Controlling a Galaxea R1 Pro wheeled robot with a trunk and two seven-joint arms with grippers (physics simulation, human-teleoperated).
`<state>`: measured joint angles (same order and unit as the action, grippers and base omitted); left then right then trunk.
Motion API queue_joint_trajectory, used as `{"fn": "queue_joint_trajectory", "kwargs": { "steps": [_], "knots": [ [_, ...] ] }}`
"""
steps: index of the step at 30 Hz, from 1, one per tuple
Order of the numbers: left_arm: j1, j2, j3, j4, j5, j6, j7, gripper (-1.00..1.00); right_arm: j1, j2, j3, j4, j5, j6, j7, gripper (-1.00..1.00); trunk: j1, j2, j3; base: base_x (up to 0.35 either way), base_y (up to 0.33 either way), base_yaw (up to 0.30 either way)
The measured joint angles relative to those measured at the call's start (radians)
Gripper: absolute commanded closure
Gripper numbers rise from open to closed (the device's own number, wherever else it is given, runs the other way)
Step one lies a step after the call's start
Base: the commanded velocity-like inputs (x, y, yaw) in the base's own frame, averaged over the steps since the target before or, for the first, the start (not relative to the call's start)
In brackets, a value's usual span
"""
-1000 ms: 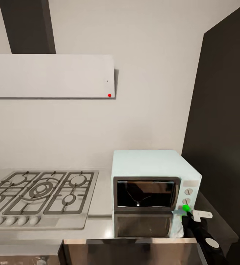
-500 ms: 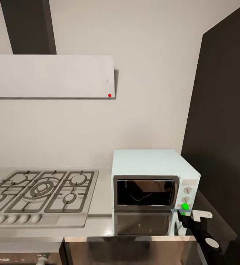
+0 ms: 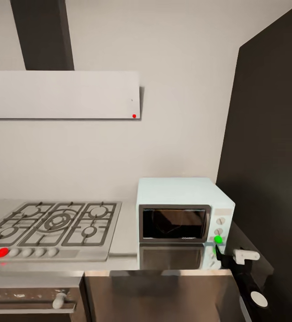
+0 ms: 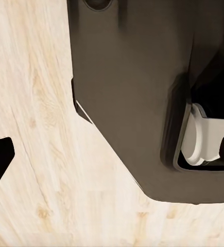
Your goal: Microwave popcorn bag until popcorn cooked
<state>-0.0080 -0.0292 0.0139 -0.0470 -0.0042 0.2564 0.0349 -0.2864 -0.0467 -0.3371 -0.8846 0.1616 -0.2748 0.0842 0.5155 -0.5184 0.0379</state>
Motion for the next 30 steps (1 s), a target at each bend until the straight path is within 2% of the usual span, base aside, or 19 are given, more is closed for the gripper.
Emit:
{"fn": "queue_joint_trajectory", "kwargs": {
  "steps": [10, 17, 28, 29, 30],
  "knots": [
    [0.0, 0.0, 0.0, 0.0, 0.0, 0.0, 0.0, -1.0, 0.0, 0.0, -0.001, 0.004, 0.0, 0.0, 0.001, -1.0, 0.0, 0.0, 0.0, -0.328, 0.0, 0.0],
    [0.0, 0.0, 0.0, 0.0, 0.0, 0.0, 0.0, -1.0, 0.0, 0.0, 0.0, 0.085, -0.001, -0.005, 0.001, -1.0, 0.0, 0.0, 0.0, -0.314, 0.0, 0.0],
    [0.0, 0.0, 0.001, 0.0, 0.0, 0.0, 0.0, -1.0, 0.0, 0.0, 0.003, 0.272, -0.003, -0.009, -0.002, -1.0, -0.001, 0.0, 0.0, -0.021, 0.0, 0.0],
    [0.0, 0.0, 0.001, 0.0, 0.0, 0.0, 0.0, -1.0, 0.0, 0.0, 0.003, 0.298, -0.003, -0.01, -0.002, -1.0, -0.001, 0.0, 0.0, 0.0, 0.0, 0.0],
    [0.0, 0.006, 0.0, 0.0, 0.0, 0.002, 0.002, -1.0, 0.001, -0.002, 0.0, 0.392, 0.0, -0.061, 0.0, -1.0, -0.001, 0.0, 0.0, 0.0, 0.0, 0.0]
  ]
}}
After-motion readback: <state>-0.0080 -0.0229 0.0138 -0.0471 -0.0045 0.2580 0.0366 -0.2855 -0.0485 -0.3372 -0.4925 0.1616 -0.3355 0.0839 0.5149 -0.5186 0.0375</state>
